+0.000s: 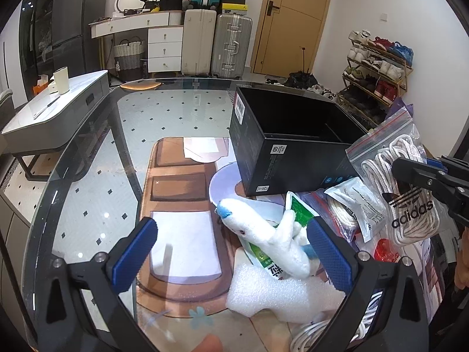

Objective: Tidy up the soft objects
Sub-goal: 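Grasp the white plush toy with the left gripper while the right gripper holds the adidas bag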

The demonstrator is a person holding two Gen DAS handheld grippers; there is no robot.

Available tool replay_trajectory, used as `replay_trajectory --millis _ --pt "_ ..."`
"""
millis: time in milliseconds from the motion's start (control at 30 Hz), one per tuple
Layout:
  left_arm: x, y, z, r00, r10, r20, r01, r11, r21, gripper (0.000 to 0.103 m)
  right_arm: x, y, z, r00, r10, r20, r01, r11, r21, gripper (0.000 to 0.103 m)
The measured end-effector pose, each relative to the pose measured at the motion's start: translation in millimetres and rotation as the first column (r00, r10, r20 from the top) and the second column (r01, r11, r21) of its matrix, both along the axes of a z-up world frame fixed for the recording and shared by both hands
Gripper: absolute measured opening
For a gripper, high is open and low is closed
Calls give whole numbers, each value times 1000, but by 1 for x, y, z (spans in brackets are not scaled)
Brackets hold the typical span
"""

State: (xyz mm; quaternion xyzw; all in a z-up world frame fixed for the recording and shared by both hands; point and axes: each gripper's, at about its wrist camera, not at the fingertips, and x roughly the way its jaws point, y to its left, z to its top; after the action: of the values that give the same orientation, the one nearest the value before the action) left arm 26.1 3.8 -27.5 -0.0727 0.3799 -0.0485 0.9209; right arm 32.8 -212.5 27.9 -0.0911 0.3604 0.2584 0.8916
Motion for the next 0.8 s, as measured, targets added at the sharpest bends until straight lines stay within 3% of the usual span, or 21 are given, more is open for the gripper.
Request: replay_trajectory --millis 300,600,800 --pt "27 -8 -4 993 -53 -102 51 999 -16 101 7 -11 11 1000 -6 5 6 999 34 18" --pt "23 -1 4 985 -106 -139 107 994 0 101 5 -14 13 1000 2 10 -3 999 39 18" --pt "29 -6 2 974 -132 -184 125 991 -50 101 8 -17 10 1000 9 -6 -9 998 59 18"
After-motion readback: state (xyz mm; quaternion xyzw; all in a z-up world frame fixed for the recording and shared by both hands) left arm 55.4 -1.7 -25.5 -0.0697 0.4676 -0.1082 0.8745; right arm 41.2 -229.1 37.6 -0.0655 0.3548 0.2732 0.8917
